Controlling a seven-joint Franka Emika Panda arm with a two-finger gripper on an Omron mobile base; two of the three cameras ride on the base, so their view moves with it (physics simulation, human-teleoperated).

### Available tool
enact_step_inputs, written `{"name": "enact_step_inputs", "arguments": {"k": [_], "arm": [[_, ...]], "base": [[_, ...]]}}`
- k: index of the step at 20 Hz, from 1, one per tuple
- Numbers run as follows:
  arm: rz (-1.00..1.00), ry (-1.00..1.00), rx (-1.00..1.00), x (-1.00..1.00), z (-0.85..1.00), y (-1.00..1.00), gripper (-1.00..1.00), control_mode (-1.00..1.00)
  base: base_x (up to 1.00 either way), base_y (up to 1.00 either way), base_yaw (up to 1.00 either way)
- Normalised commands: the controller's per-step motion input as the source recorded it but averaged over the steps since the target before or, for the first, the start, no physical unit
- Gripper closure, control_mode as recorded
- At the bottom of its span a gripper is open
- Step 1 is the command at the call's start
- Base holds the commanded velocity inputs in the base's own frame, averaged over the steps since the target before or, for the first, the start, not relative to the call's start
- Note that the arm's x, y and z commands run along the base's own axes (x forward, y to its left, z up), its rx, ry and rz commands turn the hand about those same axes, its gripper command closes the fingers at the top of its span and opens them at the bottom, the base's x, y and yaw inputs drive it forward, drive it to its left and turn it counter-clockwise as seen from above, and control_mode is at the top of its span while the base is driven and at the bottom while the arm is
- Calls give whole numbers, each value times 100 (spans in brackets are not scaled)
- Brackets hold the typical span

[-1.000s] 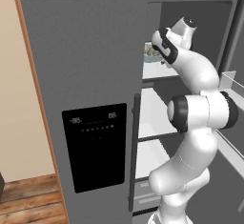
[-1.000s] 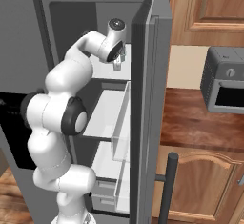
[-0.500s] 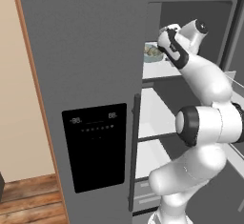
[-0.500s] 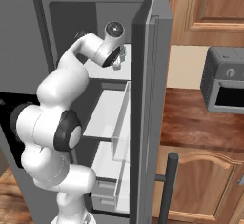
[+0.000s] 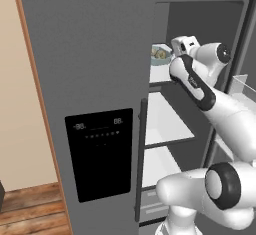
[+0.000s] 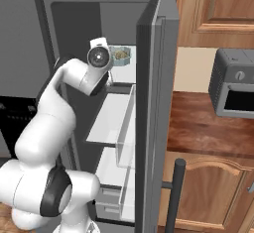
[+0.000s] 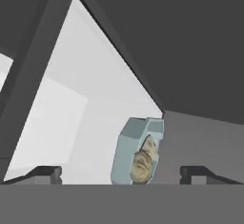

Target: Place two dumplings into each of the tupperware containers and then place the containers in the fridge.

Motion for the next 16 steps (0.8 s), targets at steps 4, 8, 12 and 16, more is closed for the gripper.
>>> {"name": "enact_step_inputs", "arguments": {"k": [4, 8, 12, 16], "arm": [[-5, 0, 0, -100, 62, 0, -100, -100], [-4, 10, 0, -100, 45, 0, -100, -100], [0, 14, -2, -100, 12, 3, -100, -100], [0, 14, -1, -100, 0, 2, -100, -100]], "base": [[0, 0, 0], [0, 0, 0], [0, 0, 0], [0, 0, 0]]}}
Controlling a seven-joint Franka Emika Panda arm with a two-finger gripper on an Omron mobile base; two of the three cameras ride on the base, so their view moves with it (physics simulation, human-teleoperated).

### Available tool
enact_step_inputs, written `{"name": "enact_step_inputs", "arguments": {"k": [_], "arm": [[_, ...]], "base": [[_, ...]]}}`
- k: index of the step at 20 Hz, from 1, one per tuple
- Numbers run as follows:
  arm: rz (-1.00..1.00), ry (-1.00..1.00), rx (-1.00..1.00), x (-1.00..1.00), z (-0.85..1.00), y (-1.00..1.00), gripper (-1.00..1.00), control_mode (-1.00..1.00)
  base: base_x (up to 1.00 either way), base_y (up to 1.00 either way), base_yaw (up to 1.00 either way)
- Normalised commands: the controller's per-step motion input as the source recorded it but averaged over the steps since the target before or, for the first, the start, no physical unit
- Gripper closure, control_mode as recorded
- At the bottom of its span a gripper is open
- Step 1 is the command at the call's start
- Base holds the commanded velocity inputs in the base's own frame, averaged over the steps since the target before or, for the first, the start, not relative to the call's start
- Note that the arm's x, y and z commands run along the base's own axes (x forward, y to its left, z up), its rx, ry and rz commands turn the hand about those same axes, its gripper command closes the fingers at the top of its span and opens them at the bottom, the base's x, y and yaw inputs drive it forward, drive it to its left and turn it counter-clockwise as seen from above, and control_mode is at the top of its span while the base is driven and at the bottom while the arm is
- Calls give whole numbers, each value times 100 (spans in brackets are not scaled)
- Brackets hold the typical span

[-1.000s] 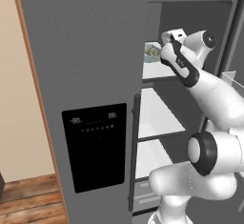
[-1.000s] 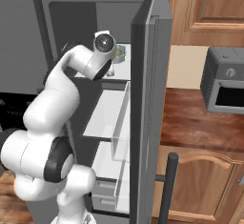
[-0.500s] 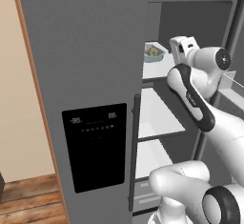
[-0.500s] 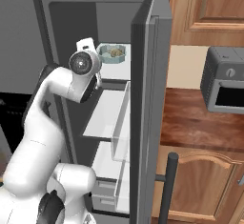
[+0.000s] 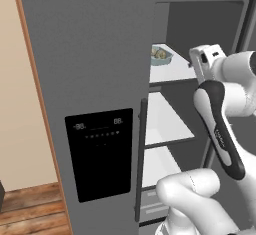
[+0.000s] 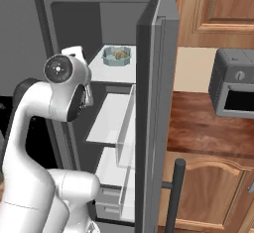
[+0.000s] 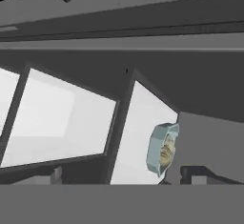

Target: Place two dumplings into each of the tupperware containers and then place the containers in the fridge.

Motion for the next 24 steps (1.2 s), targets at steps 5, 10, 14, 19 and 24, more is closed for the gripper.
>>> {"name": "enact_step_inputs", "arguments": {"k": [5, 10, 14, 19, 24], "arm": [[-1, 17, 0, -100, 8, 5, -100, -100], [-24, 31, 3, -100, 9, 47, -100, -100], [-44, 21, 18, -98, 0, 16, -100, -100], [-60, 10, 28, -69, 0, 0, -100, -100], [-60, 0, 38, -35, 0, 0, -100, -100]], "base": [[0, 0, 0], [0, 0, 0], [0, 0, 0], [0, 0, 0], [0, 0, 0]]}}
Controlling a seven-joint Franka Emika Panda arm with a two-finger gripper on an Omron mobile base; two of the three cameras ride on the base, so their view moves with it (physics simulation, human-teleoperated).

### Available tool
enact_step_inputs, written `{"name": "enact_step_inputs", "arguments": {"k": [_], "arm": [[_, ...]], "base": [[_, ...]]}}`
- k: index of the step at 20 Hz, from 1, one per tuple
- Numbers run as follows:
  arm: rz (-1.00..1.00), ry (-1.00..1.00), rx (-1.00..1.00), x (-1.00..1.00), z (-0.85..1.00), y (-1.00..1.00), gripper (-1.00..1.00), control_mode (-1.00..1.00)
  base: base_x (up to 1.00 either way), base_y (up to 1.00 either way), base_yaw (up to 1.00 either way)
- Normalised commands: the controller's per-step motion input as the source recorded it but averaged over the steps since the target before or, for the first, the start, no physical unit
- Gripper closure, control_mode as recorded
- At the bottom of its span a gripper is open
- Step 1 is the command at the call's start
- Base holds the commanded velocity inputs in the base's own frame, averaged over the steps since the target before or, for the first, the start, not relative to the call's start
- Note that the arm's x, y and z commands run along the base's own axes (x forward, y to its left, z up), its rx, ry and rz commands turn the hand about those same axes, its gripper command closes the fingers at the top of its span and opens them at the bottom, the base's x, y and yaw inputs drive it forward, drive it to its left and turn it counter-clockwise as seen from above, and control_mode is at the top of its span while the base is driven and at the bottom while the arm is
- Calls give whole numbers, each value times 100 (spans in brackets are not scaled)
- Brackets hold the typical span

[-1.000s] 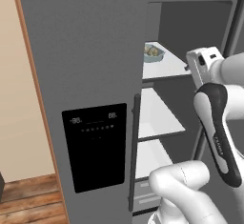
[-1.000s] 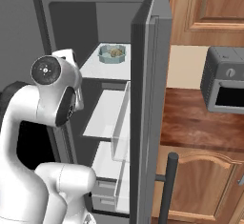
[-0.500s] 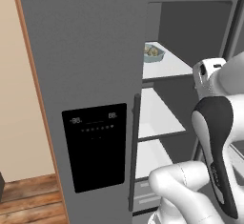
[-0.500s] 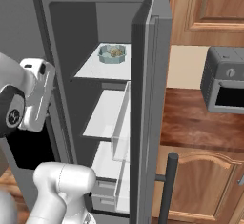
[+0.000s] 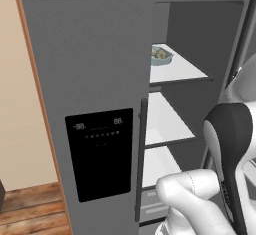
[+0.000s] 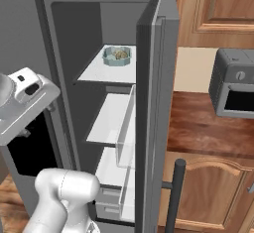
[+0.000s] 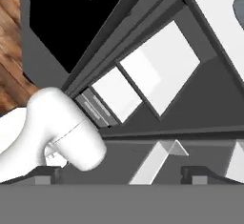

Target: Place two dumplings into each of the tupperware containers and then place the containers in the fridge.

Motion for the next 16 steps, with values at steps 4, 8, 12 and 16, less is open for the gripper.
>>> {"name": "enact_step_inputs", "arguments": {"k": [4, 8, 12, 16], "arm": [[-59, -2, 38, -8, -1, -3, -100, -100], [-61, -11, 32, -11, -24, 0, -100, -100], [-57, -15, 34, -17, -32, 0, -100, -100], [-33, -10, 41, -8, -20, -30, -100, -100]], "base": [[0, 0, 0], [0, 0, 0], [0, 0, 0], [0, 0, 0]]}}
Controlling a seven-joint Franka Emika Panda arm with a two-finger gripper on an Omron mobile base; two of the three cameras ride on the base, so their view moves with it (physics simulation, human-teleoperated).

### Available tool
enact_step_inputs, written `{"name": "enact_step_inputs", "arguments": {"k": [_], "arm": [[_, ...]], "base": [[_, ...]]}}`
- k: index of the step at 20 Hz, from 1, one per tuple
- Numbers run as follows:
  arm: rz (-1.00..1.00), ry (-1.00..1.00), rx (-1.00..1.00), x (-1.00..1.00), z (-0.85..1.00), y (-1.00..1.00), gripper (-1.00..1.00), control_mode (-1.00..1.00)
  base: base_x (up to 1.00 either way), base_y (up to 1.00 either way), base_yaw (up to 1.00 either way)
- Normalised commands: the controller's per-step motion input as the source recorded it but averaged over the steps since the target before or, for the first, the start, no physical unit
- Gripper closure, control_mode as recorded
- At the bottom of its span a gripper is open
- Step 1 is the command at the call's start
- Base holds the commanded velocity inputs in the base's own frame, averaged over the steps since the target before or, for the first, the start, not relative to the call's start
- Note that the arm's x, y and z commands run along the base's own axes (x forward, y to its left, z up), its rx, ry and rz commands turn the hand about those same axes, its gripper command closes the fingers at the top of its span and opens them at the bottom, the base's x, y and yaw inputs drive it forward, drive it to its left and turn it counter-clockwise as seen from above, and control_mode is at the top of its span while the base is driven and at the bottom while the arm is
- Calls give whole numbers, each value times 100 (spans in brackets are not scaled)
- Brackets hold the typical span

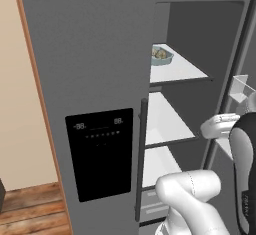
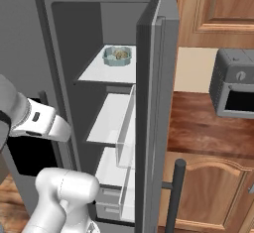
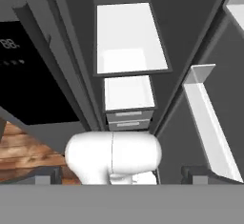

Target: Place two dumplings into each of the tupperware containers and then place the containers in the fridge.

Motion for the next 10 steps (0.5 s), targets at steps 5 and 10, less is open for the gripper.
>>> {"name": "enact_step_inputs", "arguments": {"k": [5, 10], "arm": [[-9, 0, 15, -3, 0, -10, -100, -100], [0, 0, -11, -9, -4, 22, -100, -100]], "base": [[0, 0, 0], [0, 0, 0]]}}
